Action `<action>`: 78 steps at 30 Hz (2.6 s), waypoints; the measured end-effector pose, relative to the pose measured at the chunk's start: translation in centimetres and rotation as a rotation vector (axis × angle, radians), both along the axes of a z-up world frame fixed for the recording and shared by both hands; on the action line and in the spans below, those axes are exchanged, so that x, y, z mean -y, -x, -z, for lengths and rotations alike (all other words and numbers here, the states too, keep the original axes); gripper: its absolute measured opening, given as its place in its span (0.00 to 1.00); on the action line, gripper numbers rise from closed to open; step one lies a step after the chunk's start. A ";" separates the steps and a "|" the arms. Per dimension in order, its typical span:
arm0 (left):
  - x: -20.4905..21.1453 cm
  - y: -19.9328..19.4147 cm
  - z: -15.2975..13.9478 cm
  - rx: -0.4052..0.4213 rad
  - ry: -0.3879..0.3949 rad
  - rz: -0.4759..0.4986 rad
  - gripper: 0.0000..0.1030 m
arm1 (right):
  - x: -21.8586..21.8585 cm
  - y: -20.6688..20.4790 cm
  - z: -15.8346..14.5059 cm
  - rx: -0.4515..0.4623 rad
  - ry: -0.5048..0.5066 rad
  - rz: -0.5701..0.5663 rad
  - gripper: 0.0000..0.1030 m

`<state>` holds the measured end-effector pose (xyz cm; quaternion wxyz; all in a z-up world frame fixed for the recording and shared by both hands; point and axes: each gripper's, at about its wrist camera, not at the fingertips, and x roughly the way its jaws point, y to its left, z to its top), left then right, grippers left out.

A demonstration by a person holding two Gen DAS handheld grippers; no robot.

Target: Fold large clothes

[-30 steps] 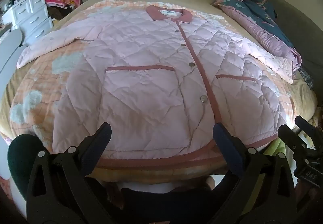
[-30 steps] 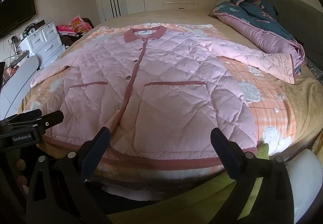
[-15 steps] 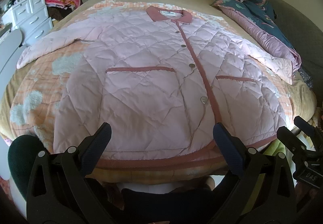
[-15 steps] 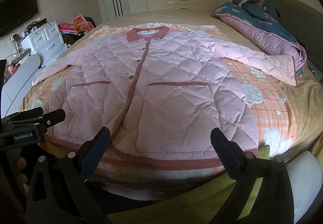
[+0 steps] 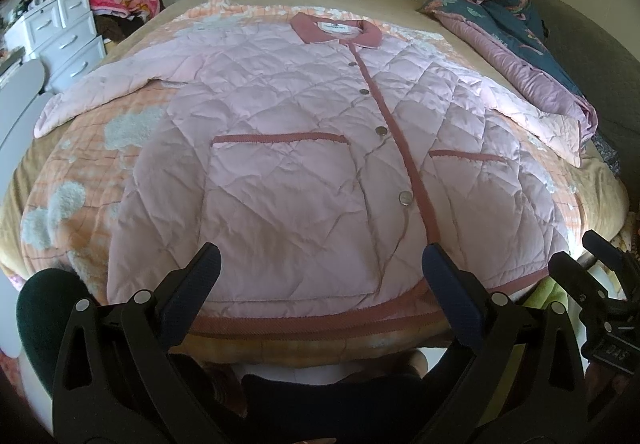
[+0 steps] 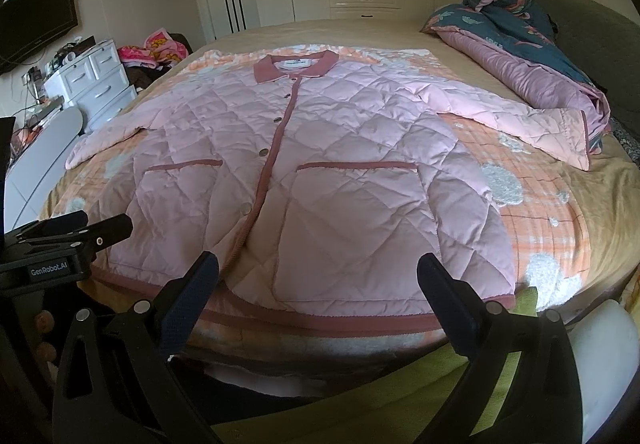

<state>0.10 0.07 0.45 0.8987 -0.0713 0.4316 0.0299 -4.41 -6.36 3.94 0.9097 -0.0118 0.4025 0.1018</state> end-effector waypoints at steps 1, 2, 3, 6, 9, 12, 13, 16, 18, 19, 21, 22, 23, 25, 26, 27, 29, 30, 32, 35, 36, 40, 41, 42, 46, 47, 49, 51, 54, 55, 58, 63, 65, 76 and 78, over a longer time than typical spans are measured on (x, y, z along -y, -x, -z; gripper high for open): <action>0.0 0.0 0.0 0.001 -0.002 0.000 0.92 | -0.1 0.0 0.0 0.000 0.001 0.000 0.96; 0.0 0.0 0.0 0.000 0.000 0.000 0.92 | -0.1 0.0 0.0 0.000 -0.001 -0.001 0.96; 0.0 0.0 0.0 0.000 0.001 -0.001 0.92 | -0.1 0.0 0.0 0.001 -0.001 -0.001 0.96; -0.1 0.0 0.0 0.000 -0.001 -0.001 0.92 | -0.1 0.1 0.0 0.000 -0.002 -0.002 0.96; -0.1 -0.1 0.1 -0.002 0.004 -0.001 0.92 | -0.3 0.3 0.1 0.000 -0.001 -0.006 0.96; -0.3 0.0 0.1 -0.003 0.006 -0.001 0.92 | -0.1 0.2 0.2 -0.005 -0.003 -0.008 0.96; -0.2 0.0 0.1 -0.002 0.004 -0.001 0.92 | -0.1 0.2 0.2 -0.006 -0.003 -0.008 0.96; -0.2 0.0 0.1 -0.003 0.006 0.000 0.92 | -0.1 0.1 0.3 -0.009 -0.003 -0.007 0.96; -0.2 -0.1 0.1 -0.004 0.005 0.000 0.92 | -0.1 0.1 0.3 -0.010 -0.003 -0.007 0.96; -0.2 -0.1 0.1 -0.004 0.005 0.000 0.92 | -0.1 0.1 0.4 -0.011 -0.003 -0.006 0.96; -0.2 -0.1 0.2 -0.004 0.005 -0.001 0.92 | 0.0 0.0 0.4 -0.013 -0.002 -0.004 0.96; -0.2 -0.1 0.2 -0.005 0.004 -0.001 0.92 | 0.0 0.0 0.4 -0.013 -0.002 -0.004 0.96; -0.2 -0.1 0.2 -0.007 0.005 0.000 0.92 | 0.0 0.0 0.4 -0.012 -0.001 -0.005 0.96; -0.1 -0.2 0.2 -0.004 0.004 0.003 0.92 | 0.0 -0.1 0.4 -0.015 0.000 -0.008 0.96; 0.0 -0.3 0.2 -0.004 0.004 0.005 0.92 | 0.1 -0.1 0.5 -0.014 0.001 -0.007 0.96; 0.0 -0.5 0.2 -0.005 0.005 0.008 0.92 | 0.2 -0.2 0.5 -0.015 0.001 -0.005 0.96; 0.1 -0.8 0.2 -0.004 0.004 0.010 0.92 | 0.3 -0.5 0.5 -0.019 0.002 -0.004 0.96; 0.1 -0.9 0.2 -0.005 0.004 0.011 0.92 | 0.3 -0.5 0.5 -0.017 0.004 -0.002 0.96; 0.1 -1.1 0.2 -0.002 0.007 0.009 0.92 | 0.3 -0.9 0.6 -0.020 0.010 -0.001 0.96; -0.2 -1.8 0.0 -0.006 0.013 0.002 0.92 | 0.2 -1.6 0.4 -0.022 0.009 -0.003 0.96; -0.3 -2.0 -0.1 -0.005 0.014 -0.001 0.92 | 0.1 -1.8 0.3 -0.021 0.011 -0.003 0.96; -0.6 -3.0 -0.5 0.003 0.013 -0.010 0.92 | -0.4 -2.9 0.0 -0.025 0.009 -0.023 0.96; -0.8 -3.2 -0.6 0.003 0.012 -0.010 0.92 | -0.5 -3.2 -0.1 -0.027 0.010 -0.026 0.96; -0.9 -3.6 -0.7 0.004 0.013 -0.016 0.92 | -0.6 -3.4 -0.2 -0.026 0.012 -0.029 0.96; -1.7 -4.7 -1.0 0.009 0.008 -0.035 0.92 | -0.9 -4.8 -0.4 -0.033 0.005 -0.039 0.96; -1.8 -5.0 -1.1 0.006 0.009 -0.039 0.92 | -0.9 -5.0 -0.4 -0.035 0.006 -0.036 0.96; -2.2 -5.7 -1.2 0.002 0.021 -0.040 0.92 | -1.1 -5.8 -0.7 -0.030 0.014 -0.037 0.96; -2.4 -6.2 -1.3 0.002 0.022 -0.043 0.92 | -1.3 -6.5 -0.9 -0.030 0.016 -0.039 0.96; -2.7 -7.3 -1.6 -0.004 0.024 -0.047 0.92 | -1.4 -7.7 -1.4 -0.031 0.009 -0.038 0.96; -2.9 -7.5 -1.8 -0.004 0.028 -0.048 0.92 | -1.5 -8.0 -1.6 -0.028 0.011 -0.037 0.96; -3.3 -8.4 -2.3 0.004 0.032 -0.056 0.92 | -1.7 -9.4 -2.3 -0.019 0.010 -0.037 0.96; -3.8 -9.9 -3.2 0.017 0.049 -0.054 0.92 | -2.0 -11.2 -3.4 -0.002 0.006 -0.034 0.96; -3.9 -10.5 -3.5 0.020 0.051 -0.054 0.92 | -2.1 -12.0 -3.7 0.004 0.003 -0.032 0.96; -4.1 -14.1 -5.0 0.019 0.060 -0.058 0.92 | -1.4 -16.7 -5.7 0.028 -0.033 0.000 0.96; -4.0 -14.9 -5.5 0.021 0.061 -0.058 0.92 | -0.9 -17.5 -5.8 0.030 -0.041 0.014 0.96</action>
